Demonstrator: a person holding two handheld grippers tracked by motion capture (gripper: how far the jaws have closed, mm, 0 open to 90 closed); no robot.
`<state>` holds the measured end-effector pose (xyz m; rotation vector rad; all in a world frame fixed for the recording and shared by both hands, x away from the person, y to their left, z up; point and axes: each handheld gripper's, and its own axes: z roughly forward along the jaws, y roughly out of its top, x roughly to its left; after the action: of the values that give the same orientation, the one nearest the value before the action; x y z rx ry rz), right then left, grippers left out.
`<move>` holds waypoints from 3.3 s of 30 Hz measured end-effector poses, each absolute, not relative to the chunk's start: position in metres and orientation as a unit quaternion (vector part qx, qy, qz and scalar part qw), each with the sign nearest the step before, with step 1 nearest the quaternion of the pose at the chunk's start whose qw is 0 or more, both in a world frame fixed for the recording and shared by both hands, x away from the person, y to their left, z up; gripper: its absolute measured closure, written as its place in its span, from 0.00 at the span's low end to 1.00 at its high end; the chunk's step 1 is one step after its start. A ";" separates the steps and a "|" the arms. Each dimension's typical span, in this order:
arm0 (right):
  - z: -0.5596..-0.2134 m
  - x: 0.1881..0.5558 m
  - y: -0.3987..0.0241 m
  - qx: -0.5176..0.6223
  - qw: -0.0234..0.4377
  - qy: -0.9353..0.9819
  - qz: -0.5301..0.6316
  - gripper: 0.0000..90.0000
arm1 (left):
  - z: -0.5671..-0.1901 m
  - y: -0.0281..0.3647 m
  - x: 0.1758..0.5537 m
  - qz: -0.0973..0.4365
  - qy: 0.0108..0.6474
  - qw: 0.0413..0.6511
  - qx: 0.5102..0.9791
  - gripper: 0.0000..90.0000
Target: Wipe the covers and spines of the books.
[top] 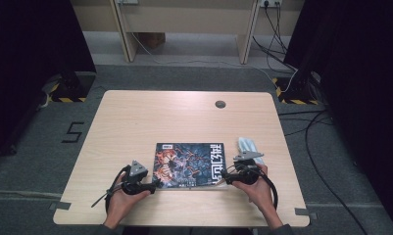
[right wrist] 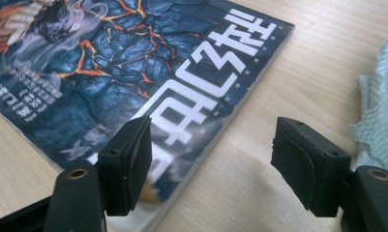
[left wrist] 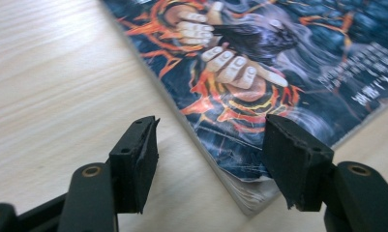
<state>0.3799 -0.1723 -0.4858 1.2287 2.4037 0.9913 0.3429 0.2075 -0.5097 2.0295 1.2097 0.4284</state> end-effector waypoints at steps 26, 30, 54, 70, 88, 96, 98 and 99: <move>-0.489 0.356 -0.132 0.358 0.129 0.871 0.311 0.33 | -0.504 0.217 0.366 0.222 0.512 0.373 0.741 0.34; -0.481 0.366 -0.142 0.351 0.161 0.864 0.321 0.33 | -0.498 0.204 0.343 0.181 0.505 0.395 0.746 0.33; -0.495 0.433 -0.145 0.394 0.100 0.862 0.303 0.33 | -0.514 0.160 0.325 0.062 0.516 0.433 0.737 0.29; -0.491 0.378 -0.139 0.358 0.071 0.887 0.285 0.34 | -0.514 0.170 0.356 0.105 0.528 0.416 0.733 0.28; -0.489 0.364 -0.152 0.376 0.088 0.857 0.340 0.54 | -0.509 0.165 0.330 0.127 0.484 0.395 0.771 0.30; -0.498 0.369 -0.140 0.374 0.058 0.861 0.340 0.54 | -0.511 0.161 0.329 0.118 0.481 0.393 0.775 0.31; -0.499 0.367 -0.138 0.370 0.058 0.863 0.340 0.52 | -0.512 0.160 0.332 0.112 0.484 0.394 0.773 0.32; -0.498 0.366 -0.138 0.373 0.058 0.863 0.336 0.51 | -0.513 0.159 0.333 0.111 0.486 0.395 0.771 0.30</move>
<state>0.3660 -0.1376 -0.4980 1.1289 2.6149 1.0196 0.3332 0.1594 -0.5126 1.9561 1.2329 0.2827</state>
